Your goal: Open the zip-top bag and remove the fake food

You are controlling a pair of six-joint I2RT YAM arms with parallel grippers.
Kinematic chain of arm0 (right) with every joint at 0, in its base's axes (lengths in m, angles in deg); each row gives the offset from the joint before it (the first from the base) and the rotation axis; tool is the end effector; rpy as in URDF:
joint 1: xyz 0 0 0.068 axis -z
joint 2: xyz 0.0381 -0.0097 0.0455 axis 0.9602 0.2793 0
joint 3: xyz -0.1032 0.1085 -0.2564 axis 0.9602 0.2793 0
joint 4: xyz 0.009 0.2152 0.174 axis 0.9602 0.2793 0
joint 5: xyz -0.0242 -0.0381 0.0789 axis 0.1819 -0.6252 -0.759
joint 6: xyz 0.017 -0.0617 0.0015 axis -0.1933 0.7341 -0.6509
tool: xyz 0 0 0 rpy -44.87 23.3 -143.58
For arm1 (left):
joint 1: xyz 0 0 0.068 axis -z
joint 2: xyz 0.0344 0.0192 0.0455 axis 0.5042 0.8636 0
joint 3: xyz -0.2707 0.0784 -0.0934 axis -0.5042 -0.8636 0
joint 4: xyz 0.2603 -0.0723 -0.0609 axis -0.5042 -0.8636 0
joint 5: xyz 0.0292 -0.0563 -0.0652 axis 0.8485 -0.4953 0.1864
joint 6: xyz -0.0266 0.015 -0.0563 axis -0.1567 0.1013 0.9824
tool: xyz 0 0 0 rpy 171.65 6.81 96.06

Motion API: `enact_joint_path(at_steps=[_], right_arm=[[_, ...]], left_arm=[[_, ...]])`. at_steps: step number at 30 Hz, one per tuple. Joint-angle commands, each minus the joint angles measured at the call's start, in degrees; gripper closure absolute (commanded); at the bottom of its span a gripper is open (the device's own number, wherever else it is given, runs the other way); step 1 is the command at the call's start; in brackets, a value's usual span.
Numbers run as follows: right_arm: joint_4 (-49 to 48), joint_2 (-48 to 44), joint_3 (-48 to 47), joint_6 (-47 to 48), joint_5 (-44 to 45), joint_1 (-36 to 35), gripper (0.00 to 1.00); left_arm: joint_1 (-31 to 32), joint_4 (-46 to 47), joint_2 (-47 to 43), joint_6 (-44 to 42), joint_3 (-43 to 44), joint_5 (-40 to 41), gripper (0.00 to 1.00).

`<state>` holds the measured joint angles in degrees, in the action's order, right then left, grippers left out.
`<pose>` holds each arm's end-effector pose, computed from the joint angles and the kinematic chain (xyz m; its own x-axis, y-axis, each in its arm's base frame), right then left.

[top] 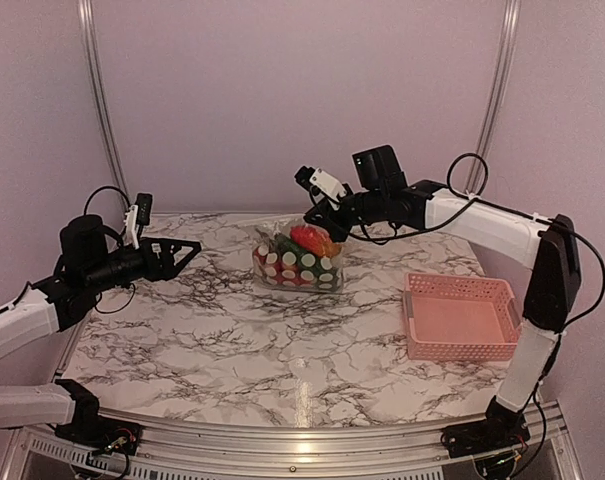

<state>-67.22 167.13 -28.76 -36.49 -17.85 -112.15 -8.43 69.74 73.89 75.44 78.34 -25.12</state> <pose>0.3559 0.3000 0.3369 -0.0574 -0.5240 -0.8498 -0.8819 0.4256 -0.2029 0.2129 -0.1084 0.2992 -0.3550 -0.2267 -0.9070 0.6489 0.6386 -0.4136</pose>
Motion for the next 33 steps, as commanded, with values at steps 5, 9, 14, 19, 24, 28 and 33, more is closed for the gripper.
enact_joint_path(at_steps=[5, 9, 14, 19, 24, 28, 33], right_arm=[[-2.5, -7.6, 5.4, 0.8, -10.1, -4.0, 1.0], [-2.2, -8.9, 7.5, 0.8, -11.5, -6.8, 1.0], [-1.6, -9.3, 9.1, 0.6, -11.4, -10.0, 1.0], [-3.5, -10.7, 11.8, -0.5, -14.5, -10.6, 1.0], [-4.7, -11.5, 13.5, -1.2, -16.4, -10.7, 1.0], [-4.9, -11.5, 14.1, -1.4, -17.5, -10.7, 1.0], [-5.3, -12.2, 15.1, -1.6, -18.0, -10.6, 1.0]], left_arm=[[8.2, -10.9, -0.1, -12.4, 9.0, 2.7, 0.01], [14.3, -18.0, 2.5, -19.7, 14.0, 9.0, 0.01], [21.0, -23.3, 5.3, -29.8, 17.9, 15.0, 0.01], [25.4, -28.6, 8.3, -36.9, 20.9, 16.0, 0.07], [29.0, -30.2, 11.7, -39.8, 22.4, 15.5, 0.24], [30.4, -31.3, 14.7, -41.0, 24.3, 19.5, 0.44], [30.6, -33.2, 17.9, -40.8, 27.6, 24.3, 0.84]])
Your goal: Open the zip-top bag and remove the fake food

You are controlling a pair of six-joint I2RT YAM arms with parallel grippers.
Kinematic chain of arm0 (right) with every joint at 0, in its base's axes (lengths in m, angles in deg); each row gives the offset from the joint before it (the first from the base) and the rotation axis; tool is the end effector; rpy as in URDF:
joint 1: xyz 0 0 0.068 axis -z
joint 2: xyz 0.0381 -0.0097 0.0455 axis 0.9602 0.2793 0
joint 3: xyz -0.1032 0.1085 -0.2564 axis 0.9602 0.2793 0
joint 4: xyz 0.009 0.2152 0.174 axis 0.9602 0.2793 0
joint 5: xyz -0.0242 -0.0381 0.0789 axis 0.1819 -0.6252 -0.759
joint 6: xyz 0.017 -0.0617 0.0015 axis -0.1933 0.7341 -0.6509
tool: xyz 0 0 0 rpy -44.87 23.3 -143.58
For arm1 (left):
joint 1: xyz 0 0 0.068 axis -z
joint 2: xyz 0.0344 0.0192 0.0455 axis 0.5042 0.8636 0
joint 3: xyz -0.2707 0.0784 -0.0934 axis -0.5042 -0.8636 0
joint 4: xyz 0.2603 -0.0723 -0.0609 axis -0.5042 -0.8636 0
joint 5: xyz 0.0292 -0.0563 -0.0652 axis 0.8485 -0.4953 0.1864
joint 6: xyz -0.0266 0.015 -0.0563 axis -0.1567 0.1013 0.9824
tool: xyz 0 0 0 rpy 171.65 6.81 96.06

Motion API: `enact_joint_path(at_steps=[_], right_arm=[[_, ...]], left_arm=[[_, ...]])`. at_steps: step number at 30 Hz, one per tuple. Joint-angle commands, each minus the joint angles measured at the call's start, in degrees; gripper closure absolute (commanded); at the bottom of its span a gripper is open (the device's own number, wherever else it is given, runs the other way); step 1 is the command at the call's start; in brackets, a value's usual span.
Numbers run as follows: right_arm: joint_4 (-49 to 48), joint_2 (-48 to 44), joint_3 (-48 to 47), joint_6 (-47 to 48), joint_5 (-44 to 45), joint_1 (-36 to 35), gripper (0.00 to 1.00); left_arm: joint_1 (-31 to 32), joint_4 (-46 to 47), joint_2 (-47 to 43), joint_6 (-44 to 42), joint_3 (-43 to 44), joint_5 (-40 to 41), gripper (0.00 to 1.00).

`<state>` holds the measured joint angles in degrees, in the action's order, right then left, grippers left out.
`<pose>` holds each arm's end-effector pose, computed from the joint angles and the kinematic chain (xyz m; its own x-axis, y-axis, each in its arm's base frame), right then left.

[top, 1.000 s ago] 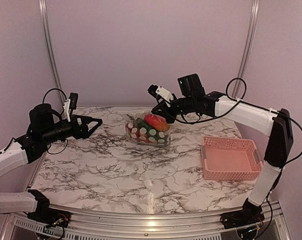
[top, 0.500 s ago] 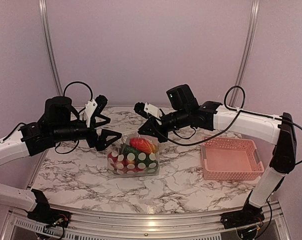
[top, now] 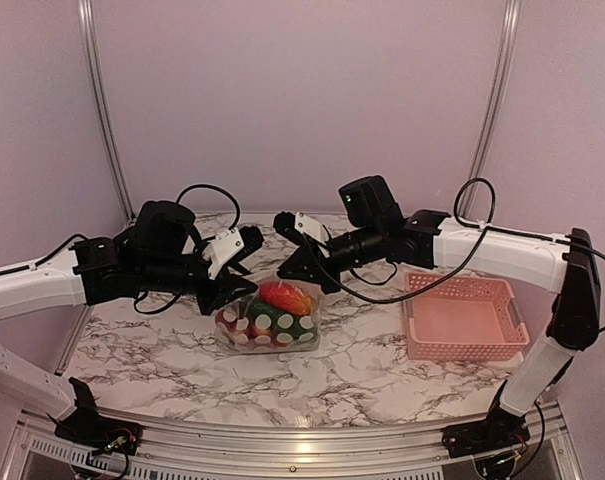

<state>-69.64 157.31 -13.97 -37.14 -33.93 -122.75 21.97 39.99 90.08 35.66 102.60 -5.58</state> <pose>0.2477 0.3256 0.3205 0.0242 -0.4604 -0.8874 -0.9983 0.0363 -0.0461 0.1829 -0.2447 0.3286 -0.0096 0.4997 -0.8662 0.8878 0.4029 0.2226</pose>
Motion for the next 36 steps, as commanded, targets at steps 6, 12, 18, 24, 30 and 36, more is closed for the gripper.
enact_joint_path(at_steps=[6, 12, 18, 24, 30, 36], right_arm=[[-6.9, -4.7, 3.4, -2.9, -0.9, 0.0, 0.78], [-12.0, -11.6, 10.5, -5.6, 0.6, 2.2, 0.43], [-20.6, -20.4, 22.9, -10.3, 0.3, 6.5, 0.39], [-26.7, -23.7, 30.7, -13.2, -1.2, 6.7, 0.39], [-31.5, -22.5, 33.6, -13.8, -2.7, 4.7, 0.39], [-30.7, -16.4, 30.8, -11.6, -1.8, 2.3, 0.48]], left_arm=[[0.3, 1.0, -0.5, -0.3, 0.0, 5.7, 1.0], [0.0, 5.8, -5.4, 0.4, -5.1, 5.0, 1.0], [-0.2, 8.4, -6.7, 0.4, -8.1, 3.2, 1.0], [-0.4, 10.9, -8.0, 0.4, -9.9, 1.2, 1.0], [-0.8, 11.0, -8.5, 0.1, -9.9, -0.1, 1.0], [-0.8, 11.6, -8.7, 0.4, -10.4, -0.9, 1.0]])
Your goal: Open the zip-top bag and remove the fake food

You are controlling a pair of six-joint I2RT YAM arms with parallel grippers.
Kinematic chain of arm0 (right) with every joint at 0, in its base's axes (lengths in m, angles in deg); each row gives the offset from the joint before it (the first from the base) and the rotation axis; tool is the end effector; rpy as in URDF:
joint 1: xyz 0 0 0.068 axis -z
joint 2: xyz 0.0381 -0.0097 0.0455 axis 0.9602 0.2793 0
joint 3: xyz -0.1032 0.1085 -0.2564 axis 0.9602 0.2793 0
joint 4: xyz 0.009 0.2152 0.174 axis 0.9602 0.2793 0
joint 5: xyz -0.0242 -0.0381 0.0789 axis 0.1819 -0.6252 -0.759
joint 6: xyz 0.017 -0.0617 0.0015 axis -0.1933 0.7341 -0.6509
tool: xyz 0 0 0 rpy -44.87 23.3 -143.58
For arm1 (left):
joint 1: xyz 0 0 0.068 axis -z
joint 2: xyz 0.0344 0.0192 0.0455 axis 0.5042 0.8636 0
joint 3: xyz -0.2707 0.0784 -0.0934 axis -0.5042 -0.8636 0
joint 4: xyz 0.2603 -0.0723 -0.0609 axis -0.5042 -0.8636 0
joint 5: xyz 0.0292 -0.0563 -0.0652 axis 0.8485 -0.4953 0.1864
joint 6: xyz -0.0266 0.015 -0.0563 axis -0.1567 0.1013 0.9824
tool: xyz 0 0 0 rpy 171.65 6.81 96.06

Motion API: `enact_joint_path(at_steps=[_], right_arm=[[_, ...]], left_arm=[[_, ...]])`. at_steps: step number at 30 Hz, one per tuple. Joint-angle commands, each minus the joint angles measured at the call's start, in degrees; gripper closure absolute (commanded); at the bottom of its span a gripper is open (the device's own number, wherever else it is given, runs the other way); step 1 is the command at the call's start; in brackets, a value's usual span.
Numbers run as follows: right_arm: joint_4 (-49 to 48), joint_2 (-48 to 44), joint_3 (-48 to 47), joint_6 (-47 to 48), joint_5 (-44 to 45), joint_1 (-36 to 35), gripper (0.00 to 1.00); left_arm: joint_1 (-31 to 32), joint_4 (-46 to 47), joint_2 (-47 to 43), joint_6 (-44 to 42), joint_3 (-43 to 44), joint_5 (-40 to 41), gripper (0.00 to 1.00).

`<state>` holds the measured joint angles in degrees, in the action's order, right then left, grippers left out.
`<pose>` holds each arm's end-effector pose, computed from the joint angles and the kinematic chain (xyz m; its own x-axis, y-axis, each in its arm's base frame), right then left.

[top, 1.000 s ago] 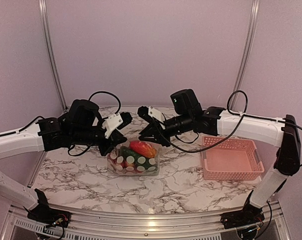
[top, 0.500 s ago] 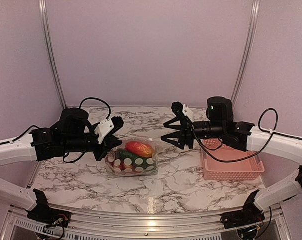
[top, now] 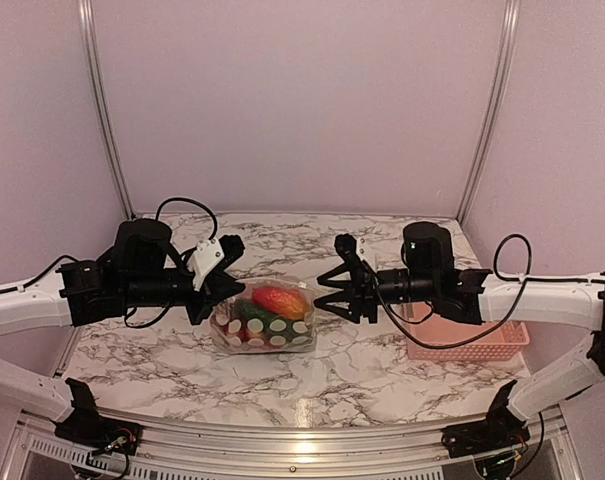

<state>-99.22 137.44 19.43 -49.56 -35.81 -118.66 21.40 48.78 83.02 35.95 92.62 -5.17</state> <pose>0.1999 0.2389 0.2788 -0.0367 -0.2380 -0.9706 -0.9872 0.1597 -0.0018 0.1680 -0.2205 0.3130 0.0362 0.4279 -0.9031 0.8657 0.4381 0.2423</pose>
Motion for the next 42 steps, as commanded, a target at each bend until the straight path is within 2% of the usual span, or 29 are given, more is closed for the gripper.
enact_joint_path(at_steps=[1, 5, 8, 10, 15, 18, 21, 27, 34, 42], right_arm=[[-0.6, 4.4, -3.4, 1.1, 0.6, -2.0, 0.56], [2.3, 6.0, -6.4, 2.7, 2.7, -2.5, 0.82], [5.7, 5.2, -8.7, 3.9, 4.4, -3.0, 0.95], [8.1, 4.6, -10.5, 4.4, 5.7, -3.3, 1.0], [16.1, 4.8, -15.8, 5.5, 8.5, -4.0, 1.0], [18.6, 5.9, -17.6, 5.6, 9.6, -4.1, 1.0], [19.7, 7.4, -18.2, 5.3, 10.1, -4.4, 1.0], [19.9, 7.9, -18.4, 4.7, 10.0, -5.2, 1.0], [20.0, 7.2, -18.3, 4.5, 9.7, -5.3, 1.0], [19.7, 6.4, -17.4, 4.3, 9.6, -5.2, 1.0]], left_arm=[[-0.3, 2.8, -1.7, 0.1, -0.4, -1.4, 1.0], [-0.7, 2.9, -2.2, -0.5, -0.6, -1.4, 1.0], [-1.5, 2.2, -2.6, -1.4, -0.7, -0.3, 1.0], [-1.9, 1.4, -2.5, -2.2, -0.6, 0.9, 1.0], [-2.3, -0.4, -0.8, -4.7, 1.0, 8.2, 0.99], [-2.2, 1.0, -0.9, -5.2, 1.2, 8.5, 0.83], [-2.2, 3.5, -2.0, -4.6, 0.8, 4.4, 0.66], [-0.9, 5.2, -0.9, -4.3, 3.0, -1.5, 0.52], [1.1, 9.7, 2.6, -5.0, 6.1, -5.4, 0.5], [3.7, 10.4, 10.6, -6.8, 11.7, -8.6, 0.55]])
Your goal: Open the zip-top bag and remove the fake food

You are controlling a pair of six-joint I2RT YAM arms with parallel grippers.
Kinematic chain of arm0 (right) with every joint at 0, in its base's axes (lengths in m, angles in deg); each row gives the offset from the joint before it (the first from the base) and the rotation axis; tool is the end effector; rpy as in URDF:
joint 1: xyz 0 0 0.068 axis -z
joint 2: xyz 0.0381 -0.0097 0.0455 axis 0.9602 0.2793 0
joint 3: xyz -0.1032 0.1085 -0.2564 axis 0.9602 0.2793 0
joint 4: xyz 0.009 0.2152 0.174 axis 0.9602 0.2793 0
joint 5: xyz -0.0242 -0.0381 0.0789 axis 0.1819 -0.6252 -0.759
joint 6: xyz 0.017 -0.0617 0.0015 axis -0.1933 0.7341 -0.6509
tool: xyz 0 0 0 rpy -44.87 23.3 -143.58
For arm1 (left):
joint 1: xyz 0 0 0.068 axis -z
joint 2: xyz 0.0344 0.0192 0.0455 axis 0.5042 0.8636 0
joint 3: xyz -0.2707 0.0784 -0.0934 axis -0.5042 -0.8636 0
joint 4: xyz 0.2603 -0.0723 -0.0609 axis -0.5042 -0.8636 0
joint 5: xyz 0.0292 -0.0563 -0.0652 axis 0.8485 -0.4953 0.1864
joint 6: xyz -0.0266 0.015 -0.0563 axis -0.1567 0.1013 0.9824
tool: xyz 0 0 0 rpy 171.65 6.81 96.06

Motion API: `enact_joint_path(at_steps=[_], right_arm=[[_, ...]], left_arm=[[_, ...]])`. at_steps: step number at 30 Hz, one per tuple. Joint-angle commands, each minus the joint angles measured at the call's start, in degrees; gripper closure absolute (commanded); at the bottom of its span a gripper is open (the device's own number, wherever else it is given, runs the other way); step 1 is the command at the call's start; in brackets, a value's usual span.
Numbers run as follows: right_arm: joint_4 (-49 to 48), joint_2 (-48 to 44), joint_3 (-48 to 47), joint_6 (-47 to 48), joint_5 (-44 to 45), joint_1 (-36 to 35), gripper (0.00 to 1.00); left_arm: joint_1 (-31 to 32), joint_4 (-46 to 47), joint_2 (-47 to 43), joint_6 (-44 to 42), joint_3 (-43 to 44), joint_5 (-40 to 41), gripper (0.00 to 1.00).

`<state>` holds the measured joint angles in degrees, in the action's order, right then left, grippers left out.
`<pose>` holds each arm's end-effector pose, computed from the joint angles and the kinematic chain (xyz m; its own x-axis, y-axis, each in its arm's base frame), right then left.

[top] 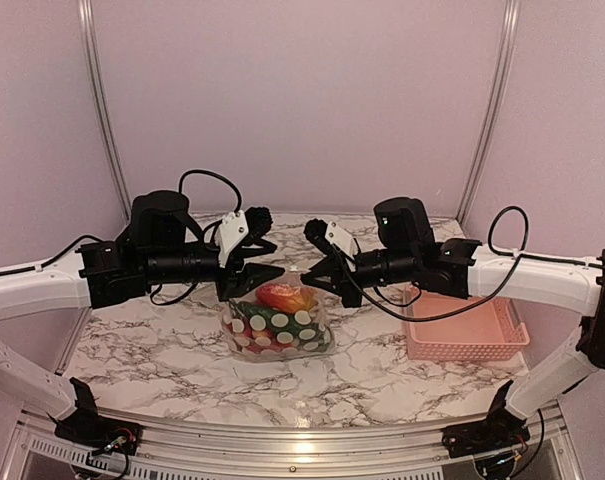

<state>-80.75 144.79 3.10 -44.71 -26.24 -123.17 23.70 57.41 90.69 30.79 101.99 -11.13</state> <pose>0.2135 0.2813 0.3077 -0.0415 -0.4048 -0.9135 -0.9779 0.2040 -0.0460 0.1793 -0.2636 0.3569 0.2457 0.2949 -0.9234 0.8814 0.3286 0.3394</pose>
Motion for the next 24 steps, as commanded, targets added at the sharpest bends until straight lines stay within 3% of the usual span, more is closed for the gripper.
enact_joint_path(at_steps=[1, 12, 24], right_arm=[[1.2, -1.0, -1.1, -0.6, 0.0, -0.7, 1.0], [1.3, -1.6, -0.9, -0.6, -0.4, -0.8, 1.0], [1.3, -2.2, -0.5, -0.5, -0.6, -0.7, 1.0]], left_arm=[[1.7, 1.7, 3.6, -2.2, 2.6, -2.5, 0.56], [2.9, 0.9, 8.0, -6.2, 4.9, -0.6, 0.67], [2.9, -0.4, 9.7, -8.8, 6.5, 3.7, 0.68]])
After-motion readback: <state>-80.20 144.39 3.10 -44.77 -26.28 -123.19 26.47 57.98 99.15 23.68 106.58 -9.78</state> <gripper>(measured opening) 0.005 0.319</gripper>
